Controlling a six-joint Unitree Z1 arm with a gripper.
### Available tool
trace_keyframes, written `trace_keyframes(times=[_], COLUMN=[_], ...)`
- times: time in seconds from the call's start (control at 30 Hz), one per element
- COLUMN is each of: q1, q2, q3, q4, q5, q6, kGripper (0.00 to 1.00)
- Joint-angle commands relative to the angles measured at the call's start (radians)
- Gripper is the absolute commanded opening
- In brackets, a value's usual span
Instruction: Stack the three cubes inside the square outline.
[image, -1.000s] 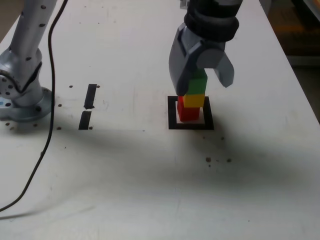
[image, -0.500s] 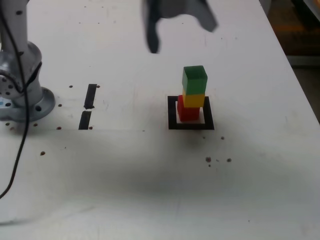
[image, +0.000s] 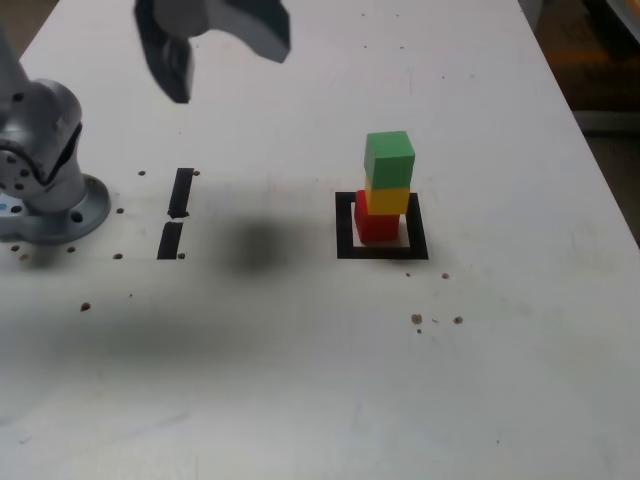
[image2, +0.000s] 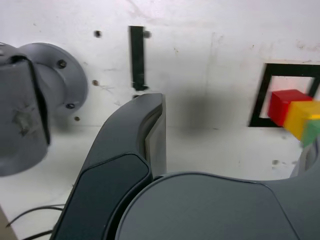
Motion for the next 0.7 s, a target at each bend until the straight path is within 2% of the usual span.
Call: trace_keyframes(times=[0.0, 0.23, 0.4, 0.67], q1=[0.006, 0.015, 0.015, 0.015], q2=[0.012, 0.023, 0.041, 0.038], q3=[0.306, 0.469, 0.503, 0.525], q4=[-0.084, -0.247, -0.283, -0.296], q5=[-0.005, -0.013, -0.016, -0.005], q6=[0.008, 0.035, 0.051, 0.070], kGripper=[0.99, 0.99, 0.99, 0.99])
